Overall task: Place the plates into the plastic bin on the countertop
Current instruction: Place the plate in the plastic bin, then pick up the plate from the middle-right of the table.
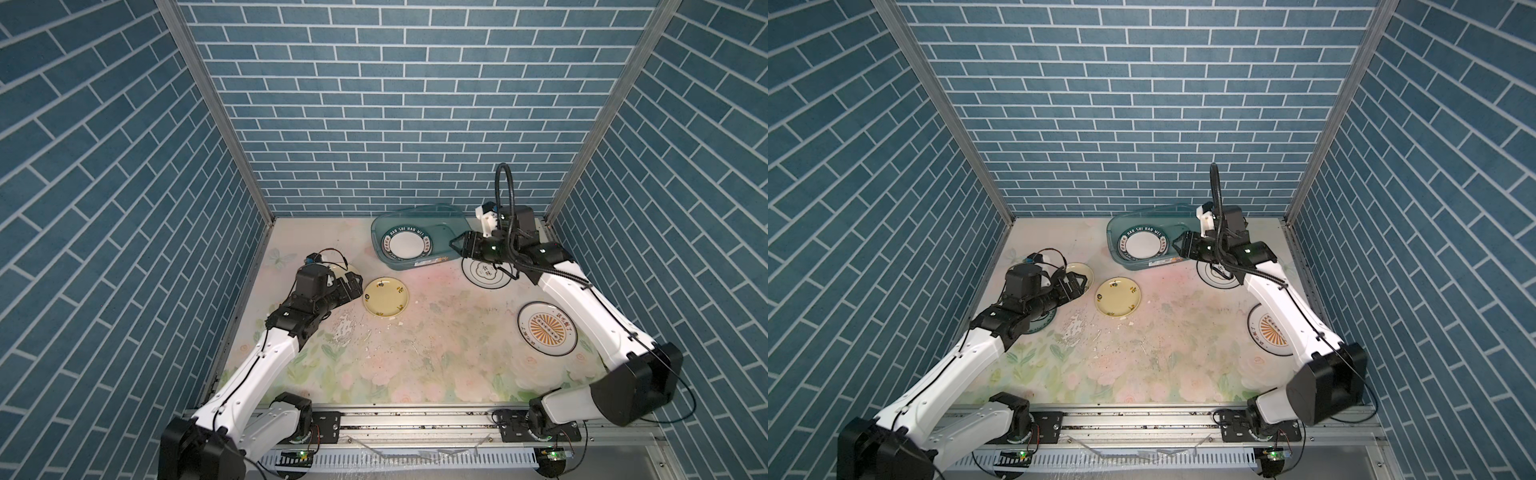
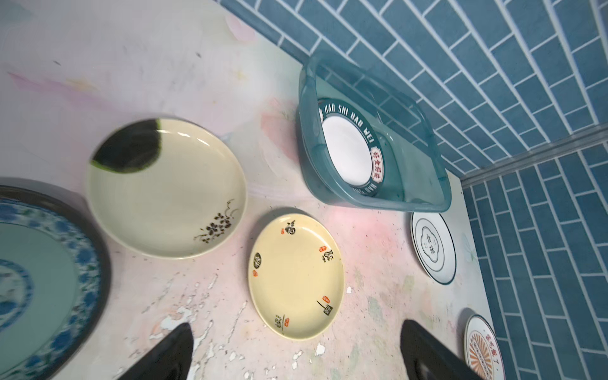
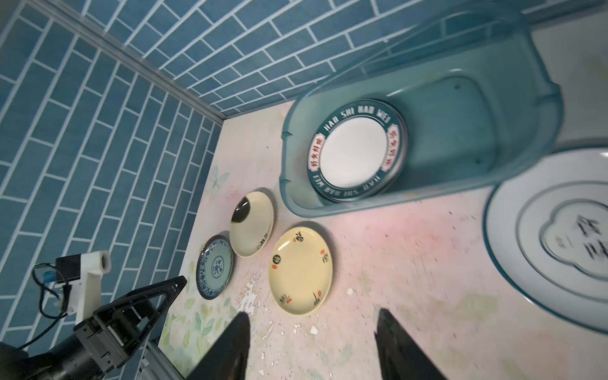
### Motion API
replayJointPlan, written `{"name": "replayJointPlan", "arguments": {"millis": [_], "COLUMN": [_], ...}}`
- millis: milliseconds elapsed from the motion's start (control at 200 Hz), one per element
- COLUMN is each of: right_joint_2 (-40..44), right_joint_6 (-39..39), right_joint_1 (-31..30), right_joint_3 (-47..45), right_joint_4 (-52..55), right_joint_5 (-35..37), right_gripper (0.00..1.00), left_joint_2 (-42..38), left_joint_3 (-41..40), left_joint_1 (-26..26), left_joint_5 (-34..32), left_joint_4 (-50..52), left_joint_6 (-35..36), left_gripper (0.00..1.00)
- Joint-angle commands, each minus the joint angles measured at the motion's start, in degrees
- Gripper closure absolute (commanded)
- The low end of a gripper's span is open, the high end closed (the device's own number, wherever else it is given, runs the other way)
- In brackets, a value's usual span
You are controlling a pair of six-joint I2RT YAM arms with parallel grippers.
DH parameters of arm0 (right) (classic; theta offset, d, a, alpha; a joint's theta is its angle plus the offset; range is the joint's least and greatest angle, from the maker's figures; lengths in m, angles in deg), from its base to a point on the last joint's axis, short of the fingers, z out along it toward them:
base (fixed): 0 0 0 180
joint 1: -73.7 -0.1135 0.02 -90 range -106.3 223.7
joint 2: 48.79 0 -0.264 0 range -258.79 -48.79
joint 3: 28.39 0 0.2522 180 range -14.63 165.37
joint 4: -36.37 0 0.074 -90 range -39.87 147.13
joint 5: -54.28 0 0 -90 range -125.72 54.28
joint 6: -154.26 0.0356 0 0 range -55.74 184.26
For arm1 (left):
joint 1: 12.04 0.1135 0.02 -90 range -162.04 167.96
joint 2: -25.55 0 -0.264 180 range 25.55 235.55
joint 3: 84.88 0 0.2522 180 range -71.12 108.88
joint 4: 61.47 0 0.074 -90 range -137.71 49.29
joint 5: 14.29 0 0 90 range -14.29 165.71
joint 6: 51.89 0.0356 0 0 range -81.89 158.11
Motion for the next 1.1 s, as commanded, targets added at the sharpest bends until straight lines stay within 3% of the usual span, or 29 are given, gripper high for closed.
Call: {"name": "replayJointPlan", "arguments": {"millis": [0, 150, 255, 410, 495, 835, 1095], "right_joint_2": [7.9, 17.5, 22.2, 24.2, 24.2, 31.7, 36.7], "right_joint_6": [1.4, 4.1, 5.1, 6.5, 7.6, 10.4, 10.5], "right_joint_1": [2.2, 4.1, 5.7, 10.8, 14.0, 32.5, 45.5], "right_joint_3": [-6.1, -13.4, -17.0, -20.2, -22.7, -29.6, -37.8], "right_joint_4": [2.3, 8.3, 15.5, 25.6, 27.1, 33.0, 30.9], "right_joint_5": [5.9, 8.7, 15.6, 26.4, 29.0, 22.5, 10.3], "right_gripper": [0.36, 0.33, 0.27, 0.23, 0.21, 0.17, 0.16], "left_joint_2": [5.0, 13.6, 18.7, 22.6, 23.6, 23.1, 24.3], "left_joint_3": [0.1, 2.9, 5.0, 5.5, 5.8, 3.5, 2.9], "left_joint_1": [-4.1, -10.2, -12.6, -14.6, -15.4, -15.7, -15.7], "left_joint_5": [4.2, 5.0, 6.8, 8.7, 10.3, 13.4, 15.8], "left_joint_4": [-9.7, -16.0, -19.6, -25.4, -26.7, -29.2, -32.0], "left_joint_6": [-2.1, -2.8, -3.3, -4.5, -4.4, -1.9, -2.4], "left_gripper": [0.0, 0.0, 0.0, 0.0, 0.0, 0.01, 0.01]}}
